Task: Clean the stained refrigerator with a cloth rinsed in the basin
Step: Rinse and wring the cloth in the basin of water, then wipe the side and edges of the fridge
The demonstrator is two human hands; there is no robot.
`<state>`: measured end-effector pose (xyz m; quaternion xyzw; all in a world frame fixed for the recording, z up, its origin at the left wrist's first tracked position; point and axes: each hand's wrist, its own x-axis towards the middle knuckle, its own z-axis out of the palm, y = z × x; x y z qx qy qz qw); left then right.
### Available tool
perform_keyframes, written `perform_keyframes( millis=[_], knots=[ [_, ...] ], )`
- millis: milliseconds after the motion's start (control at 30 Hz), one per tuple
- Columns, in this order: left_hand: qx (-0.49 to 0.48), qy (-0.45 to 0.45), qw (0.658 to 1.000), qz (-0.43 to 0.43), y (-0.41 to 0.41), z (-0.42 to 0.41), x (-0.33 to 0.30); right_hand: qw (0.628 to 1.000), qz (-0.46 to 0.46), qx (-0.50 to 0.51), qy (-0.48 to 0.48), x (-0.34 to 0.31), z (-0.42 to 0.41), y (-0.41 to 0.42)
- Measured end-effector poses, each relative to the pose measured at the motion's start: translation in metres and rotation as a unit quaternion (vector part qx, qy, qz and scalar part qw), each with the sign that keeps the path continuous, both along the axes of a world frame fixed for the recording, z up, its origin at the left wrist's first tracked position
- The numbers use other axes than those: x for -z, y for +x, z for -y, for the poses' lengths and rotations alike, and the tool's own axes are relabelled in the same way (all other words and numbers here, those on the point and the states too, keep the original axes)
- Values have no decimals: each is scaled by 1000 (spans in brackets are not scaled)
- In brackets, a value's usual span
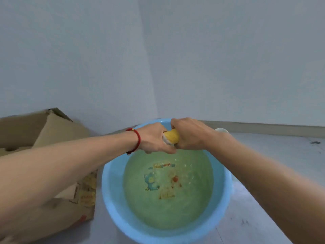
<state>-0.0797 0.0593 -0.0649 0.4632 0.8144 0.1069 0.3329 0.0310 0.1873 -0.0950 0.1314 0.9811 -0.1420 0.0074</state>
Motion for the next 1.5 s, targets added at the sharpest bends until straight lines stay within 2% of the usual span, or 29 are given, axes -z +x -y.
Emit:
perform_keyframes(
  millis=[100, 200, 267, 367, 467, 533, 600, 733, 800, 833, 933, 1000, 1067, 1133, 1200, 1233, 1300, 1333, 1367, 1400, 1433, 1500],
  knots=[
    [59, 27, 998, 21, 0, -15, -73, 985, 77, 52, -146, -79, -19, 22],
    [76, 124, 989, 21, 14, -20, -135, 935, 123, 101, -316, -150, -32, 60],
    [74, 194, 978, 35, 34, -17, -172, 882, 129, 118, -437, -193, -32, 93],
    [52, 239, 957, 155, 65, -14, -259, 773, 72, 172, -606, -279, -20, 157],
    [14, 255, 930, 264, 96, -11, -348, 706, -15, 222, -672, -360, 12, 200],
    [-36, 242, 905, 348, 120, -6, -411, 673, -90, 279, -679, -419, 41, 221],
    [-61, 239, 885, 395, 143, -2, -465, 671, -162, 334, -642, -475, 68, 236],
    [19, 243, 881, 407, 189, 5, -550, 728, -236, 444, -466, -566, 120, 266],
    [87, 238, 863, 436, 215, 9, -575, 732, -282, 477, -398, -588, 142, 286],
    [120, 238, 852, 450, 228, 12, -583, 718, -313, 485, -390, -598, 156, 298],
    [190, 215, 811, 510, 264, 21, -591, 632, -397, 518, -418, -612, 203, 339],
    [222, 168, 775, 567, 291, 26, -590, 572, -448, 536, -429, -616, 236, 366],
    [191, 113, 757, 614, 315, 31, -587, 499, -510, 562, -419, -616, 261, 391],
    [158, 75, 760, 626, 342, 44, -587, 399, -577, 594, -395, -617, 292, 424],
    [163, 53, 798, 578, 371, 63, -585, 319, -633, 592, -384, -619, 330, 460],
    [182, 51, 837, 513, 385, 72, -582, 306, -655, 580, -376, -622, 349, 475],
    [278, 42, 904, 322, 411, 95, -576, 325, -658, 585, -346, -624, 376, 498],
    [352, 50, 912, 203, 437, 117, -578, 355, -641, 599, -324, -626, 397, 518],
    [412, 75, 899, 131, 450, 134, -584, 373, -624, 610, -315, -626, 405, 524],
    [466, 110, 870, 117, 500, 175, -597, 388, -613, 615, -309, -625, 441, 559],
    [478, 129, 847, 190, 512, 193, -607, 401, -603, 610, -322, -627, 446, 558],
    [476, 86, 799, 358, 571, 255, -629, 393, -609, 595, -348, -631, 487, 590]
  ],
)
